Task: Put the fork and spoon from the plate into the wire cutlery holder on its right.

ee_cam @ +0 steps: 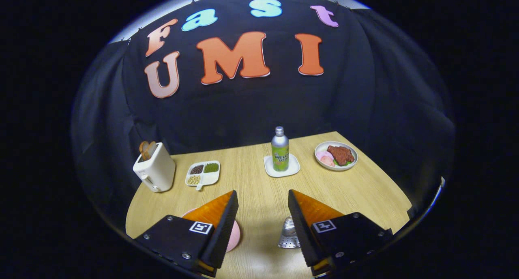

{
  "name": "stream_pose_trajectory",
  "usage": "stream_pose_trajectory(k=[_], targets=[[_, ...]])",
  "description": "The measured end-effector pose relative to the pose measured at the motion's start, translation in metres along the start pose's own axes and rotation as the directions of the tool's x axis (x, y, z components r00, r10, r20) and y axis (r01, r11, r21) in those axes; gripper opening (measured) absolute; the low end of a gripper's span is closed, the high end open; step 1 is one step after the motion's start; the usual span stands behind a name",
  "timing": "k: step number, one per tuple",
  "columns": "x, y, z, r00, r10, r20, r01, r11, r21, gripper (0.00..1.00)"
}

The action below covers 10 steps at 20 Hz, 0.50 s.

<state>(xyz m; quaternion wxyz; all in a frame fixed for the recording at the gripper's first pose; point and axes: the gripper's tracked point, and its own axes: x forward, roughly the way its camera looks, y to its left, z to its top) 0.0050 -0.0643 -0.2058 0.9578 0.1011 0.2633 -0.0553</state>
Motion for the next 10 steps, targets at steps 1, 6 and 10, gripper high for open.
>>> stream_pose_trajectory(k=[1, 6, 10], targets=[[-0.006, 0.007, 0.010, 0.999, 0.008, 0.054, -0.007, 1.000, -0.017, 0.76], [-0.016, 0.058, 0.022, 0.983, 0.058, 0.176, -0.048, 0.997, -0.059, 0.89], [-0.014, 0.103, 0.008, 0.981, 0.102, 0.163, -0.092, 0.993, -0.069, 0.92]])
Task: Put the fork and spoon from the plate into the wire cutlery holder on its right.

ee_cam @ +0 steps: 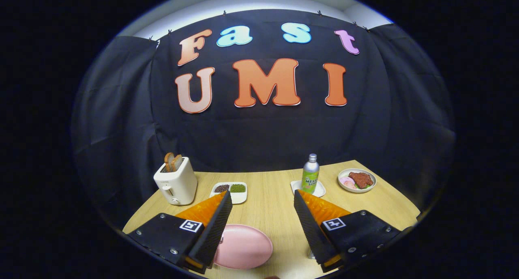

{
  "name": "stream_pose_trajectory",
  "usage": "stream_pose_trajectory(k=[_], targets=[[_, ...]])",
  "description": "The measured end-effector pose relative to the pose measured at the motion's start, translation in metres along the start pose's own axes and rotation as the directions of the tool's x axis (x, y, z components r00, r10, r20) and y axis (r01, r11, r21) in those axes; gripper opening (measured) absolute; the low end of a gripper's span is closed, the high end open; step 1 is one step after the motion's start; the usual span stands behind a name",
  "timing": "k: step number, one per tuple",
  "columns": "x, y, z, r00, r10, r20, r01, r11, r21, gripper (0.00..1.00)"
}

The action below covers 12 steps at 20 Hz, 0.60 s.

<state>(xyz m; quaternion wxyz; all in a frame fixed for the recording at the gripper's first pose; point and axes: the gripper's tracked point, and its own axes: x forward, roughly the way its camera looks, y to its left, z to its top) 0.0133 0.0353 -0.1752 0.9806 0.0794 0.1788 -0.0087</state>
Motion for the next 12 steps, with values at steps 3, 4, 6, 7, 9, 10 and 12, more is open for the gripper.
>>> stream_pose_trajectory(k=[3, 4, 6, 7, 9, 10, 12], targets=[[0.002, 0.032, -0.009, 0.999, 0.038, -0.007, -0.038, 0.999, -0.008, 0.93], [0.003, 0.042, -0.011, 0.999, 0.052, -0.010, -0.053, 0.998, -0.018, 0.93], [0.008, 0.061, -0.017, 0.997, 0.075, -0.020, -0.076, 0.996, -0.039, 0.93], [0.010, 0.070, -0.023, 0.995, 0.092, -0.034, -0.094, 0.995, -0.042, 0.93], [0.015, 0.085, -0.040, 0.989, 0.117, -0.086, -0.121, 0.991, -0.050, 0.93], [0.018, 0.089, -0.050, 0.985, 0.123, -0.122, -0.131, 0.990, -0.057, 0.93], [0.021, 0.095, -0.069, 0.974, 0.137, -0.180, -0.150, 0.987, -0.065, 0.93]])
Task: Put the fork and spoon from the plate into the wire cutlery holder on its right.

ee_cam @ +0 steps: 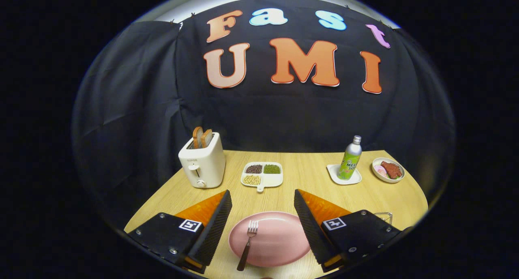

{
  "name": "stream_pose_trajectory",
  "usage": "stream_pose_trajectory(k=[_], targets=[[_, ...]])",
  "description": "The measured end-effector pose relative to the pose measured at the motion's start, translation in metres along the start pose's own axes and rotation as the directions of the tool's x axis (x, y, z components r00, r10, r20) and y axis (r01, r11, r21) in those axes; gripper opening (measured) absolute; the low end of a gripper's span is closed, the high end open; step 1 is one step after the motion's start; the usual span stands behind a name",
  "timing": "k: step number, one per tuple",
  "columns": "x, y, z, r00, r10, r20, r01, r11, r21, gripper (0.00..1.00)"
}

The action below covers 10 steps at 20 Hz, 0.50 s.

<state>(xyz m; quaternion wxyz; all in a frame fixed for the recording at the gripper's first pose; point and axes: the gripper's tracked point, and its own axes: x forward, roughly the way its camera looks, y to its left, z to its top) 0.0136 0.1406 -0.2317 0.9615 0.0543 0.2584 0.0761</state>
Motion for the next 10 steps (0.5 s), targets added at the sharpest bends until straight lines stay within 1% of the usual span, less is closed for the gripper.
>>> stream_pose_trajectory(k=[2, 5, 8, 10], targets=[[0.007, 0.006, -0.021, 0.998, 0.017, -0.068, -0.018, 1.000, -0.018, 0.93], [0.015, 0.007, -0.052, 0.985, 0.017, -0.170, -0.022, 0.999, -0.031, 0.93], [0.021, 0.009, -0.086, 0.957, 0.019, -0.290, -0.027, 0.999, -0.023, 0.93], [0.024, 0.011, -0.107, 0.929, 0.033, -0.369, -0.042, 0.999, -0.017, 0.93]])
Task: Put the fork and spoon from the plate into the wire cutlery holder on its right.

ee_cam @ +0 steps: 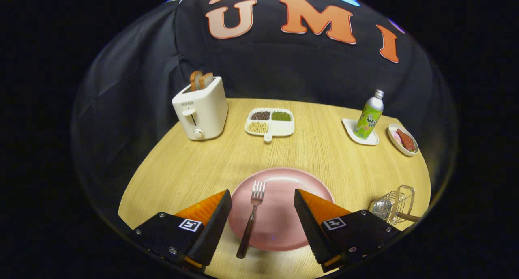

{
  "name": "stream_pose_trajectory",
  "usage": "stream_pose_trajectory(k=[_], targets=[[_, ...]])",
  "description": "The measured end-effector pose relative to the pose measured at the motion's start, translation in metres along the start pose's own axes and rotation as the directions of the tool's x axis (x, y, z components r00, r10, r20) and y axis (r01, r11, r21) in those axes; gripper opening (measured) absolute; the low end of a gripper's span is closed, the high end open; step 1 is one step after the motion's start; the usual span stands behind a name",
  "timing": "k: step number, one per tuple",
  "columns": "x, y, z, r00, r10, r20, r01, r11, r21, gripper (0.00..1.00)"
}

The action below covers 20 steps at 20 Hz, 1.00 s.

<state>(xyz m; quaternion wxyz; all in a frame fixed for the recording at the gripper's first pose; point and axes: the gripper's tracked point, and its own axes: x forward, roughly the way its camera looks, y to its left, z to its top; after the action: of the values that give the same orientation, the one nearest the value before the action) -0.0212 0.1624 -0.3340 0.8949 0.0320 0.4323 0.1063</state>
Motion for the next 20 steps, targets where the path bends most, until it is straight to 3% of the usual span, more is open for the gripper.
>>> stream_pose_trajectory(k=[3, 9, 15, 20], targets=[[0.011, 0.004, -0.024, 0.994, 0.014, -0.105, -0.015, 1.000, -0.003, 0.91], [0.027, 0.011, -0.052, 0.970, 0.035, -0.239, -0.046, 0.998, -0.039, 0.74], [0.032, 0.016, -0.080, 0.928, 0.052, -0.369, -0.074, 0.996, -0.047, 0.49], [0.034, 0.015, -0.089, 0.902, 0.036, -0.429, -0.040, 0.999, 0.000, 0.17]])
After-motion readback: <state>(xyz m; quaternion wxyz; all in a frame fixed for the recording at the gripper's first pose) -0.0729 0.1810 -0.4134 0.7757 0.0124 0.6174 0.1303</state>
